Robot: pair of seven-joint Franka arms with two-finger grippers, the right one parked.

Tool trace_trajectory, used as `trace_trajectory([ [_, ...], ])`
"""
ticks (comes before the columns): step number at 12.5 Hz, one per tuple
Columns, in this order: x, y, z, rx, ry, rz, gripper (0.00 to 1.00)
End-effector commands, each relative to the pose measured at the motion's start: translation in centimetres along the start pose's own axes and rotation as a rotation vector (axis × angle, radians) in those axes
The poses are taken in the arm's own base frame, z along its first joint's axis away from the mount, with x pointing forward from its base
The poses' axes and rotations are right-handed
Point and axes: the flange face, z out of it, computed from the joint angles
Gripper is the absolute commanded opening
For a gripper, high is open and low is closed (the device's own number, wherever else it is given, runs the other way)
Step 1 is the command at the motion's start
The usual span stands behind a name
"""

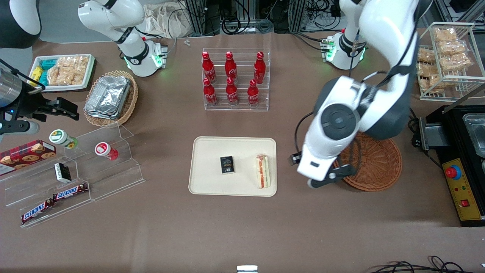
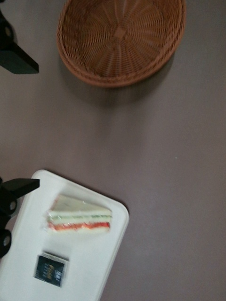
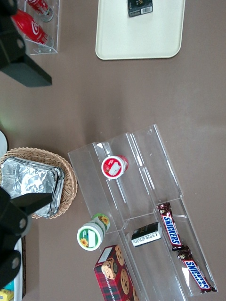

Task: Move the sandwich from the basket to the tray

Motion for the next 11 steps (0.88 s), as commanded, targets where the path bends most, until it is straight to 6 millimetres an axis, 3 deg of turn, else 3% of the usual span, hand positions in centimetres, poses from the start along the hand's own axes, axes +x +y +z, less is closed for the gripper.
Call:
trace_trajectory([
  [1, -1.6, -6.5, -1.4, 0.011, -0.026, 0.118, 1.00],
  [4, 1.1, -16.1, -2.7, -0.034, -0.046, 0.268, 1.00],
  [6, 2.6, -20.4, -3.1, -0.039, -0.056, 0.368, 1.00],
  [10, 4.4, -21.4, -3.0, -0.032, -0.047, 0.381, 1.00],
  [11, 5.7, -23.6, -2.7, -0.054, -0.052, 0.351, 1.00],
])
